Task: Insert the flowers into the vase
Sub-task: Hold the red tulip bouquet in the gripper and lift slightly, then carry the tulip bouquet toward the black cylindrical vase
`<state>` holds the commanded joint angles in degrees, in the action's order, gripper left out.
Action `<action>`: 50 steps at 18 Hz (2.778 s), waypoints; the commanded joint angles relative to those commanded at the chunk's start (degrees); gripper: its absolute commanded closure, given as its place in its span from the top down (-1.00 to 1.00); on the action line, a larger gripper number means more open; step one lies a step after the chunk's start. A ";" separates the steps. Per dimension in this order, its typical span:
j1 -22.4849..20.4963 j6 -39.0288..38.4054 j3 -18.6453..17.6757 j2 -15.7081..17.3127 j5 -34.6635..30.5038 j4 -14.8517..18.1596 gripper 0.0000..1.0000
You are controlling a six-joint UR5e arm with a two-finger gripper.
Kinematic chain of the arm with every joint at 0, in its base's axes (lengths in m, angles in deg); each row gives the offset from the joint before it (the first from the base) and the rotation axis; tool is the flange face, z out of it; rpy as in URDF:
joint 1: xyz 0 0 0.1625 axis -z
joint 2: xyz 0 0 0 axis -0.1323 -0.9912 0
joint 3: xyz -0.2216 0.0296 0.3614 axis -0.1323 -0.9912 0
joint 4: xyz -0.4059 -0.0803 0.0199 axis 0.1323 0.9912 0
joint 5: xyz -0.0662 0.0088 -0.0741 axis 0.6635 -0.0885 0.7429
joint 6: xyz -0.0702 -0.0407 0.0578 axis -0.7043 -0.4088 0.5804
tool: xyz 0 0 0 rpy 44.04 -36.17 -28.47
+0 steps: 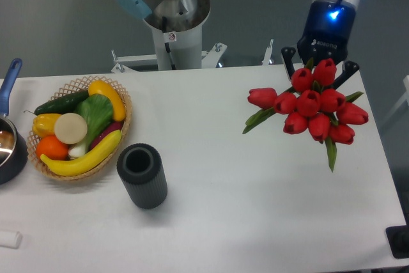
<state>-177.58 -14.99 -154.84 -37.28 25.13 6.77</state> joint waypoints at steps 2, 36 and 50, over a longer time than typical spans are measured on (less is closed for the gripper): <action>-0.09 0.00 -0.26 0.00 0.00 0.00 -0.51; 16.52 -3.34 0.35 -4.57 22.57 -8.70 -0.51; 20.04 -3.34 -3.78 -4.83 29.97 -8.53 -0.51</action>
<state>-157.54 -18.33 -158.62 -42.11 55.10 -1.76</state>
